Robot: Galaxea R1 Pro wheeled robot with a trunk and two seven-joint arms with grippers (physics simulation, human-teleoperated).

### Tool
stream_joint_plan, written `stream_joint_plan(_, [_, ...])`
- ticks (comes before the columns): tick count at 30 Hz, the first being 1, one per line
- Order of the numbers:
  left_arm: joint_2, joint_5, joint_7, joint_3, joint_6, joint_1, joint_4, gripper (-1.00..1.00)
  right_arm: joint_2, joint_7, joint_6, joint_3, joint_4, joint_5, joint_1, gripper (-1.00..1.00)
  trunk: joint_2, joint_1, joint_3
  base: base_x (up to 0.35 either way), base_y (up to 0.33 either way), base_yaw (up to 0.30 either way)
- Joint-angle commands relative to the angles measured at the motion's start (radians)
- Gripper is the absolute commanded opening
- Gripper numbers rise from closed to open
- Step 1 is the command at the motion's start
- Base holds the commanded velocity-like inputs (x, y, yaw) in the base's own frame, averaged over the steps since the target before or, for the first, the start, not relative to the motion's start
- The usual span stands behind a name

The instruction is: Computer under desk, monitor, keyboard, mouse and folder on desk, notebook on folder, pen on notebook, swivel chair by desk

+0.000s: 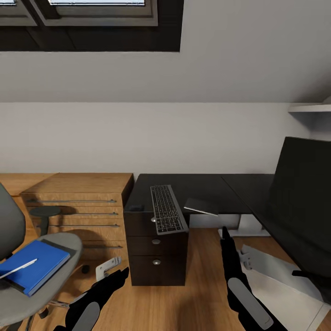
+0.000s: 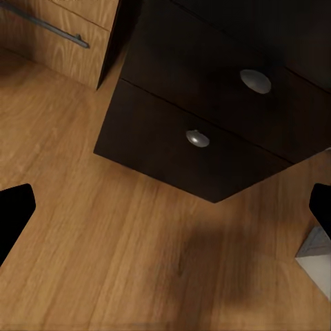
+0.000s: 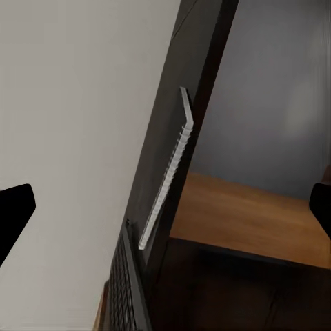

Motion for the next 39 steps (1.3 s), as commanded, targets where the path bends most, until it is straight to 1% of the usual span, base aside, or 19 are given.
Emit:
stream_joint_plan(1, [0.001, 0.008, 0.009, -0.002, 0.001, -0.001, -0.001, 1.0, -0.001, -0.003, 0.001, 0.004, 0.003, -0.003, -0.001, 1.0, 0.006, -0.004, 0.002, -0.004, 0.0, 0.0])
stream_joint_plan(13, [0.001, 0.005, 0.009, -0.003, 0.001, -0.001, -0.001, 1.0, -0.002, -0.003, 0.036, 0.004, 0.012, -0.003, -0.001, 1.0, 0.09, -0.05, 0.04, -0.001, 0.0, 0.0])
stream_joint_plan(24, [0.001, 0.003, 0.01, -0.004, -0.001, -0.001, -0.001, 1.0, -0.003, -0.005, 0.116, 0.001, 0.027, -0.002, -0.001, 1.0, 0.167, -0.092, 0.074, 0.0, 0.0, 0.0])
stream_joint_plan(28, [0.0, 0.003, 0.01, -0.005, -0.001, -0.001, 0.0, 1.0, -0.002, -0.009, 0.127, -0.001, 0.053, -0.002, -0.001, 1.0, 0.195, -0.107, 0.087, 0.0, 0.0, 0.0])
stream_joint_plan(39, [-0.001, 0.003, 0.01, -0.007, 0.0, -0.001, 0.0, 1.0, 0.0, -0.082, 0.131, -0.003, 0.185, -0.001, -0.014, 1.0, 0.272, -0.15, 0.121, 0.0, 0.0, 0.0])
